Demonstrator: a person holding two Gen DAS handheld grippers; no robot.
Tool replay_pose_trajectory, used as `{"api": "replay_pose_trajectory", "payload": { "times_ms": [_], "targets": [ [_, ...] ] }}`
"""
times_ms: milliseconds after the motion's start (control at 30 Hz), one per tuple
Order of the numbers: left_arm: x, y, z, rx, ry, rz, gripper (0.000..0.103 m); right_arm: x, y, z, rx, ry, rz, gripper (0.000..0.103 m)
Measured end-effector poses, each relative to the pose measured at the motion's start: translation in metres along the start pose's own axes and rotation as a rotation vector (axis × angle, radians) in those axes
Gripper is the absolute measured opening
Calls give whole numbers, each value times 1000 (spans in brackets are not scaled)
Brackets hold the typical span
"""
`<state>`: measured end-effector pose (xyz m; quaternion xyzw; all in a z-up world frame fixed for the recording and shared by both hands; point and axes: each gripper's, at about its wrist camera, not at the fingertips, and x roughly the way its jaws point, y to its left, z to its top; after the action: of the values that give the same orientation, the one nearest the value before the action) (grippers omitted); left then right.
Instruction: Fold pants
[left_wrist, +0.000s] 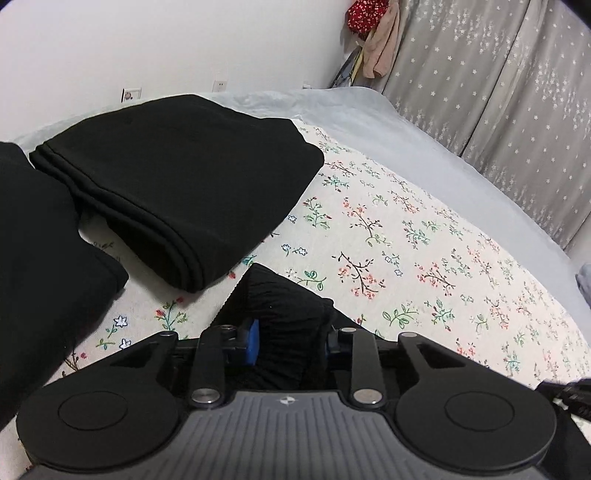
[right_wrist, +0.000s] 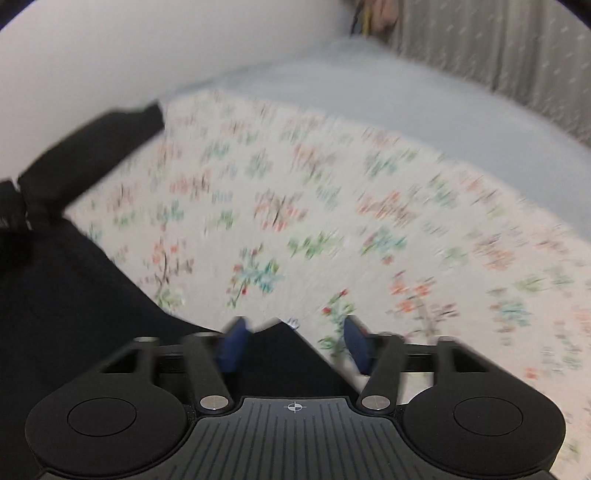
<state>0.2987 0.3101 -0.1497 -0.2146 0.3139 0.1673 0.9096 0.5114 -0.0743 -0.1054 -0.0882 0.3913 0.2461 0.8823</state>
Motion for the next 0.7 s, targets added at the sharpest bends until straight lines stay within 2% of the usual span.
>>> {"api": "replay_pose_trajectory", "payload": {
  "times_ms": [100, 200, 267, 300, 367, 400, 467, 567, 600, 700],
  "targets": [
    [-1, -3, -1, 20, -25, -2, 48, -13, 7, -3, -27, -91, -55, 0],
    [-1, -13, -4, 129, -43, 10, 49, -25, 0, -1, 33, -176, -75, 0],
    [1, -17, -8, 187, -18, 37, 56, -14, 3, -1, 12, -164, -102, 0],
    [3, -15, -8, 181, -1, 50, 59, -8, 5, -2, 1, -155, -119, 0],
    [6, -7, -7, 147, 8, 60, 72, -5, 5, -4, 21, -175, -130, 0],
    [5, -4, -7, 144, 6, 61, 74, -6, 4, -5, 25, -190, -145, 0],
    [7, -2, -6, 162, 10, 70, 83, -12, 3, -7, 8, -206, -213, 0],
    [-4, 2, 0, 141, 7, 75, 84, -8, 0, -8, -4, -185, -259, 0],
    [-10, 6, 3, 116, -6, 73, 84, -16, -2, -9, 13, -208, -251, 0],
    [-33, 13, 13, 63, -59, 71, 84, -50, -13, -14, 139, -299, -130, 1]
  ]
}}
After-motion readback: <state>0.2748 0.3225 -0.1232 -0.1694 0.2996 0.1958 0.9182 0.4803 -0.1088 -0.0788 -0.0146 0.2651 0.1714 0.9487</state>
